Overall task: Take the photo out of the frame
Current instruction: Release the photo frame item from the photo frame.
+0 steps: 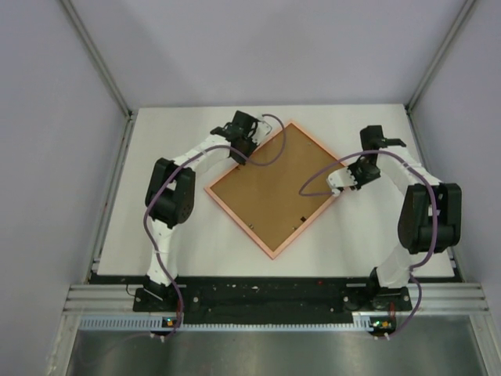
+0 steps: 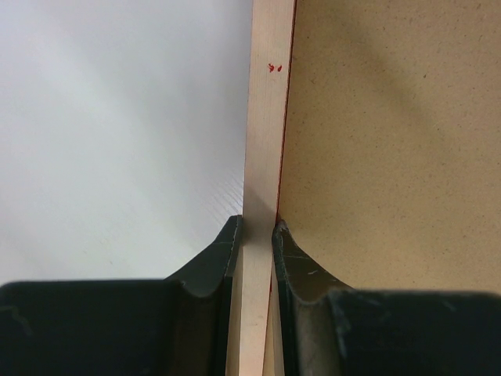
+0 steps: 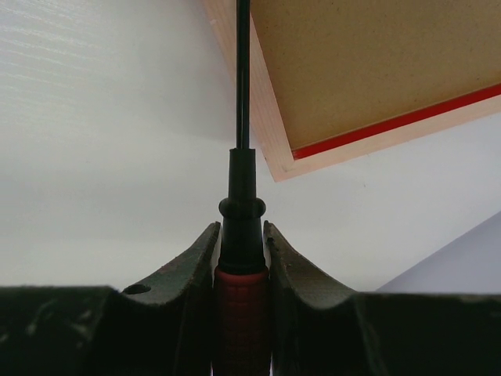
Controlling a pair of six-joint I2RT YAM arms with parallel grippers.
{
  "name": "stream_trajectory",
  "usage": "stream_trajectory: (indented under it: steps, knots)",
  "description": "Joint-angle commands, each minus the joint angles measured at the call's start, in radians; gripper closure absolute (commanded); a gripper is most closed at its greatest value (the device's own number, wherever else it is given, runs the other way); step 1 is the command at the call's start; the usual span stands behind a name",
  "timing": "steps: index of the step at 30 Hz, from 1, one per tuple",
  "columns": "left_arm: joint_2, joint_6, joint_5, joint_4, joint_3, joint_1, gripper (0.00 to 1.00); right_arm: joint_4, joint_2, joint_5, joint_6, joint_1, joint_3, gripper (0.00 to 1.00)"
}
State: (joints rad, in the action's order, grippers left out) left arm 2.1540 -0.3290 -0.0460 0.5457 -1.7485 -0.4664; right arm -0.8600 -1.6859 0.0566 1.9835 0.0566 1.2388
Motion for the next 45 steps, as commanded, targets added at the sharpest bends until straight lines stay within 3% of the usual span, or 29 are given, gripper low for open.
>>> stream_trajectory:
  steps: [1,21,35,45]
  knots:
    - [-0.029,-0.022,-0.035,-0.066,-0.057,0.011,1.00,0.009,-0.023,-0.001,0.727,0.005,0.044,1.00]
    - [-0.089,-0.116,-0.083,-0.035,-0.164,0.012,1.00,0.055,-0.067,0.011,0.727,-0.023,0.106,1.00]
    - [-0.108,-0.120,-0.077,-0.020,-0.186,0.006,1.00,0.107,-0.086,0.002,0.729,-0.018,0.040,1.00]
    - [-0.097,-0.108,-0.089,-0.024,-0.195,0.006,1.00,0.099,-0.086,0.083,0.726,0.000,0.016,1.00]
